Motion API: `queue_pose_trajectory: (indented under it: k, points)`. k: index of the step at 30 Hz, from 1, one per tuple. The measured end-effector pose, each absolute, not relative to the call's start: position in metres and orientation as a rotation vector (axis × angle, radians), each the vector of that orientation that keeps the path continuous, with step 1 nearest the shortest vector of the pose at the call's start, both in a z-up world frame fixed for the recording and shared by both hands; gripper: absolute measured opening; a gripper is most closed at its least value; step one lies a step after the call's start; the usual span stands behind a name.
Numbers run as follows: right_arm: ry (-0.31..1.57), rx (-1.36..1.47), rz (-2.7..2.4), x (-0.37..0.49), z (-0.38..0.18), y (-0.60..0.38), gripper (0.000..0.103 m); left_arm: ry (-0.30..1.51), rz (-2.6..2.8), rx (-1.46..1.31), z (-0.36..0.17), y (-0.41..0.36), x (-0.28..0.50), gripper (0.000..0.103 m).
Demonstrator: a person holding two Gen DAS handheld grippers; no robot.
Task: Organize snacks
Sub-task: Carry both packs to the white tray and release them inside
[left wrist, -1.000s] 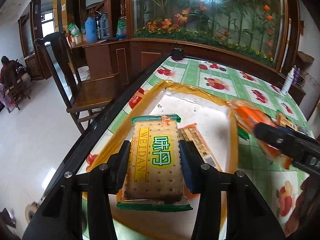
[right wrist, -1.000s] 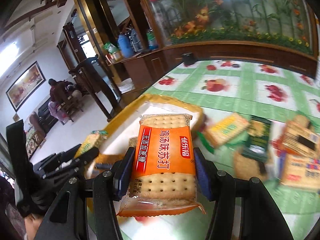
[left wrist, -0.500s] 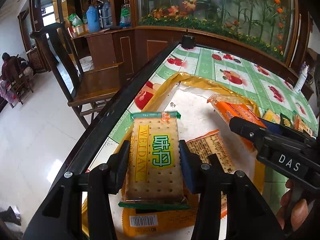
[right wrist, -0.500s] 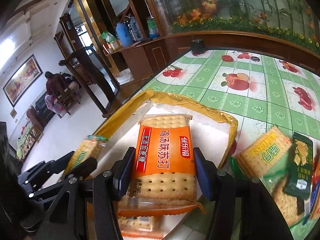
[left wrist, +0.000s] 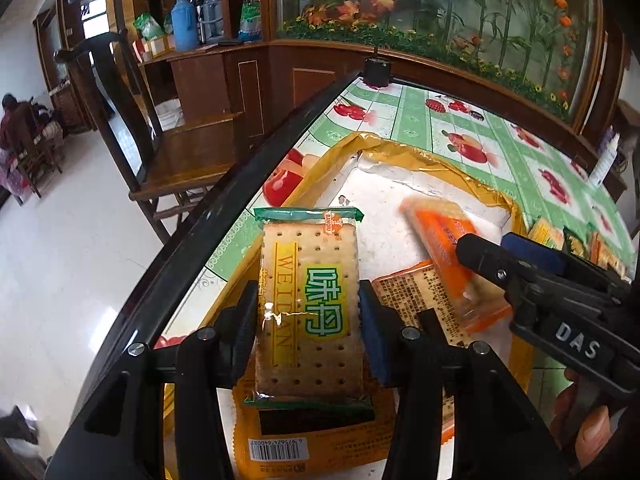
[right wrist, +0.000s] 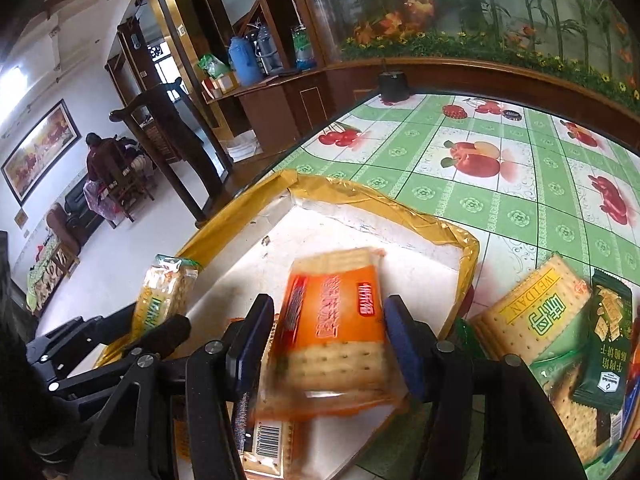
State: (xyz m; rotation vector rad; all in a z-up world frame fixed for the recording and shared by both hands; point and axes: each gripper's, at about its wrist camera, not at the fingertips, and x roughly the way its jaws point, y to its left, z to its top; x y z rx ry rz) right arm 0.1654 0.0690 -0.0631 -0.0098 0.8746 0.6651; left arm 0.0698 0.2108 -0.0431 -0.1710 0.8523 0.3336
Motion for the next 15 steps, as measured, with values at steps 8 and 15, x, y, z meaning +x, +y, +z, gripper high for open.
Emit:
queue_pose_trajectory:
  k: [8,15]
  points:
    - [0.840,0.011,0.653,0.155,-0.048,0.048,0.073,0.809,0.350,-0.221,-0.034,0.213,0.064,0.082]
    - [0.818,0.047,0.621,0.143,-0.036,0.009,0.074,0.826,0.358,-0.207,-0.037,0.206,0.064,0.082]
